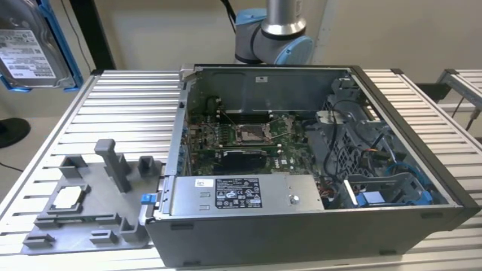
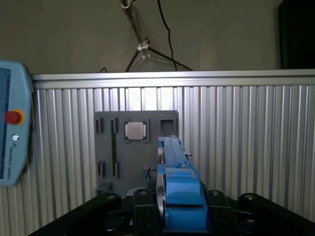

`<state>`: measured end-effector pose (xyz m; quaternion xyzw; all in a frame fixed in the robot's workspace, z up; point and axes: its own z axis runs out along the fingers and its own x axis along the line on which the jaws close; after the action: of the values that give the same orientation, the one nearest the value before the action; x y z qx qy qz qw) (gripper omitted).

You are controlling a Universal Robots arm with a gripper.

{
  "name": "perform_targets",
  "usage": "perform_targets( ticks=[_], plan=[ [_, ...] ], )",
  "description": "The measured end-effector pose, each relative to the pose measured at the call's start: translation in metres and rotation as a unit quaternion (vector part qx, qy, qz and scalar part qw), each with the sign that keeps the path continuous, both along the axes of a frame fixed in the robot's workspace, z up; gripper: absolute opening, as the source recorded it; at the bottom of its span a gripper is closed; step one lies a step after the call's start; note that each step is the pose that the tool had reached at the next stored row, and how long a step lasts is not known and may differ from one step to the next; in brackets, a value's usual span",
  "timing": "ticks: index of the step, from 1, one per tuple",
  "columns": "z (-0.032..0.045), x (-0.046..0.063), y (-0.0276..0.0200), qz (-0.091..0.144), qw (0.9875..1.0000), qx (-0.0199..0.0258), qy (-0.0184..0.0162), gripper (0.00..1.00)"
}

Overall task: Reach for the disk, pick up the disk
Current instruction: 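Pick up the disk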

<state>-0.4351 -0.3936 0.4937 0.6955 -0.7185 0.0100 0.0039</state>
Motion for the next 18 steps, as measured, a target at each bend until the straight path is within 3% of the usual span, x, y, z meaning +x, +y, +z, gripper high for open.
perform_targets(
  ticks=[8,18],
  plan=[
    [0.0005,0.003,0.0000,0.000,1.0000,0.0000,0.0000,0.00],
    [0.0004,0.028,0.0000,0.000,1.0000,0.0000,0.0017,0.00]
  ],
)
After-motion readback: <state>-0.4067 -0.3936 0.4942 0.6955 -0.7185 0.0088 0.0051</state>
